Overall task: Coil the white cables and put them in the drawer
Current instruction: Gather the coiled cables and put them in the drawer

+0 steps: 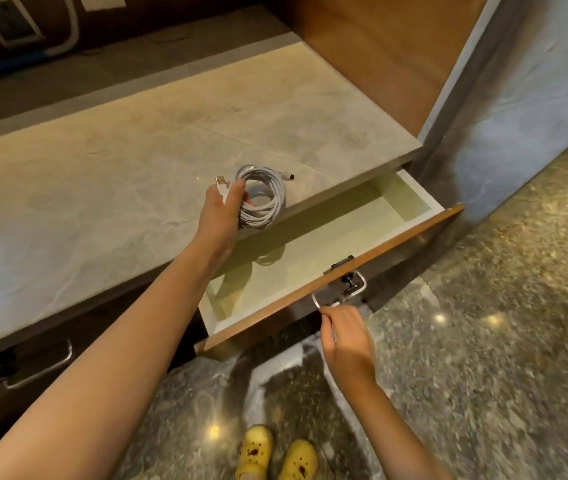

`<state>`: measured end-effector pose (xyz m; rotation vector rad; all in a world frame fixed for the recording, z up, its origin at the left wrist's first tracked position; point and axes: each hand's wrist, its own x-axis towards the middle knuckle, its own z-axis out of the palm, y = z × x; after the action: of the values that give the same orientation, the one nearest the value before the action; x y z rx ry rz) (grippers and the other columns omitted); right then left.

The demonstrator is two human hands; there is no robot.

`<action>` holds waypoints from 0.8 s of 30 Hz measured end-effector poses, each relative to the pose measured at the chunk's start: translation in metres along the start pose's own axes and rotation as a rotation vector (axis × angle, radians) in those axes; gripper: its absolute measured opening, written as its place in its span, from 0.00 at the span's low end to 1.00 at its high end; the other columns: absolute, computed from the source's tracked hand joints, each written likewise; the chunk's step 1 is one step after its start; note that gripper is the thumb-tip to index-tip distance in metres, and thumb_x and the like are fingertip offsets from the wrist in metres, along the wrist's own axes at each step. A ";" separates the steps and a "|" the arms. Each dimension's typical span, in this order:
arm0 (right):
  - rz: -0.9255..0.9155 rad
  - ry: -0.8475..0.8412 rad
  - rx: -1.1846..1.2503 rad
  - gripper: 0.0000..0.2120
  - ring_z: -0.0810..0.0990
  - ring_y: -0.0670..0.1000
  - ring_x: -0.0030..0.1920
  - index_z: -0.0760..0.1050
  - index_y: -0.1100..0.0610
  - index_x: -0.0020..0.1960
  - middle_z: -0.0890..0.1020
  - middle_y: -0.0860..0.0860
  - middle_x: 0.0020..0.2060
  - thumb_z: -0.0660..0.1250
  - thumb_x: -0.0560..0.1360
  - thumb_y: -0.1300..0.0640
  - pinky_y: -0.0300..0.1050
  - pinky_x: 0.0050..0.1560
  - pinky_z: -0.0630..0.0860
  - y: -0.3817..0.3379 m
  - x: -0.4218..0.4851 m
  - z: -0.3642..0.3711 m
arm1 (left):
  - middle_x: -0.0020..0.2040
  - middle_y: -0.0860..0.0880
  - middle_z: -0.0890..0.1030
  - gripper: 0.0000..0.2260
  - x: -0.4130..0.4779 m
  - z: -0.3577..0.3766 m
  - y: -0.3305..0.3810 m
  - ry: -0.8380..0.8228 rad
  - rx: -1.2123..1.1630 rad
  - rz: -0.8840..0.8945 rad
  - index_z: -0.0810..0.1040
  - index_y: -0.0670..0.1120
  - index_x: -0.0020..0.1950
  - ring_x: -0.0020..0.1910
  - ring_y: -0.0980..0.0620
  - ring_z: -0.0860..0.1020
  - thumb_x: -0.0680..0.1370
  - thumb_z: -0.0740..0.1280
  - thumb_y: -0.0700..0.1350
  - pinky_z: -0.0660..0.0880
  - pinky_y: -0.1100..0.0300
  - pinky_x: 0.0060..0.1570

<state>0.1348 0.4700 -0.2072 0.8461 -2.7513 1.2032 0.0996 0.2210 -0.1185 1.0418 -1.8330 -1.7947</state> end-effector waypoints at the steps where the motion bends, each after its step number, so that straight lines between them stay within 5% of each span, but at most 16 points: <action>1: -0.079 0.081 -0.015 0.12 0.79 0.50 0.44 0.80 0.61 0.48 0.82 0.54 0.42 0.58 0.76 0.60 0.44 0.47 0.79 -0.011 -0.007 -0.013 | 0.54 0.41 0.80 0.21 -0.002 0.001 0.002 0.009 0.011 0.006 0.68 0.40 0.63 0.49 0.47 0.81 0.79 0.60 0.55 0.80 0.53 0.47; 4: -0.150 0.048 -0.074 0.14 0.74 0.47 0.53 0.77 0.59 0.55 0.80 0.52 0.48 0.58 0.77 0.55 0.41 0.58 0.71 -0.030 0.014 -0.043 | 0.50 0.45 0.79 0.16 -0.015 0.007 0.008 0.043 0.057 0.030 0.67 0.44 0.59 0.49 0.47 0.79 0.79 0.60 0.54 0.76 0.48 0.55; 7: -0.144 -0.166 -0.341 0.21 0.72 0.52 0.57 0.78 0.57 0.54 0.78 0.52 0.50 0.54 0.77 0.44 0.49 0.70 0.56 -0.006 0.055 -0.045 | 0.52 0.45 0.78 0.15 -0.045 0.013 0.005 -0.038 0.103 0.032 0.66 0.45 0.60 0.49 0.49 0.79 0.79 0.59 0.54 0.78 0.54 0.48; 10: -0.209 -0.218 -0.470 0.23 0.76 0.54 0.44 0.78 0.57 0.42 0.78 0.50 0.37 0.53 0.77 0.42 0.45 0.62 0.59 0.016 0.062 -0.042 | 0.50 0.47 0.78 0.15 -0.077 0.024 -0.018 -0.155 0.160 -0.004 0.67 0.45 0.60 0.46 0.53 0.79 0.79 0.59 0.54 0.74 0.64 0.38; 13: -0.227 -0.187 -0.499 0.22 0.74 0.54 0.40 0.77 0.57 0.39 0.77 0.50 0.35 0.54 0.77 0.43 0.44 0.51 0.61 0.016 0.055 -0.043 | 0.53 0.41 0.78 0.16 -0.083 0.039 -0.057 -0.185 0.202 -0.116 0.68 0.44 0.58 0.46 0.49 0.78 0.79 0.61 0.54 0.75 0.58 0.42; 18: -0.221 -0.111 -0.452 0.19 0.74 0.53 0.40 0.76 0.57 0.39 0.77 0.50 0.35 0.55 0.76 0.45 0.45 0.50 0.63 0.020 0.049 -0.042 | 0.57 0.40 0.77 0.21 -0.067 0.050 -0.095 -0.214 0.538 -0.236 0.67 0.41 0.61 0.48 0.46 0.76 0.79 0.58 0.56 0.71 0.56 0.43; 21: -0.231 -0.113 -0.458 0.19 0.73 0.54 0.41 0.76 0.57 0.39 0.77 0.50 0.35 0.55 0.76 0.46 0.45 0.51 0.63 0.019 0.048 -0.043 | 0.66 0.38 0.68 0.27 -0.058 0.054 -0.092 -0.186 0.906 -0.113 0.68 0.39 0.66 0.63 0.42 0.68 0.78 0.58 0.60 0.68 0.52 0.58; 24: -0.229 -0.116 -0.465 0.19 0.73 0.53 0.40 0.76 0.57 0.39 0.77 0.50 0.35 0.54 0.76 0.46 0.45 0.51 0.62 0.015 0.054 -0.042 | 0.73 0.40 0.60 0.34 -0.067 0.045 -0.072 -0.136 0.993 -0.034 0.58 0.41 0.73 0.72 0.41 0.59 0.76 0.59 0.62 0.60 0.49 0.68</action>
<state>0.0739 0.4814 -0.1757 1.1492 -2.7438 0.4607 0.1288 0.3060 -0.1777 1.2517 -2.8869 -0.9063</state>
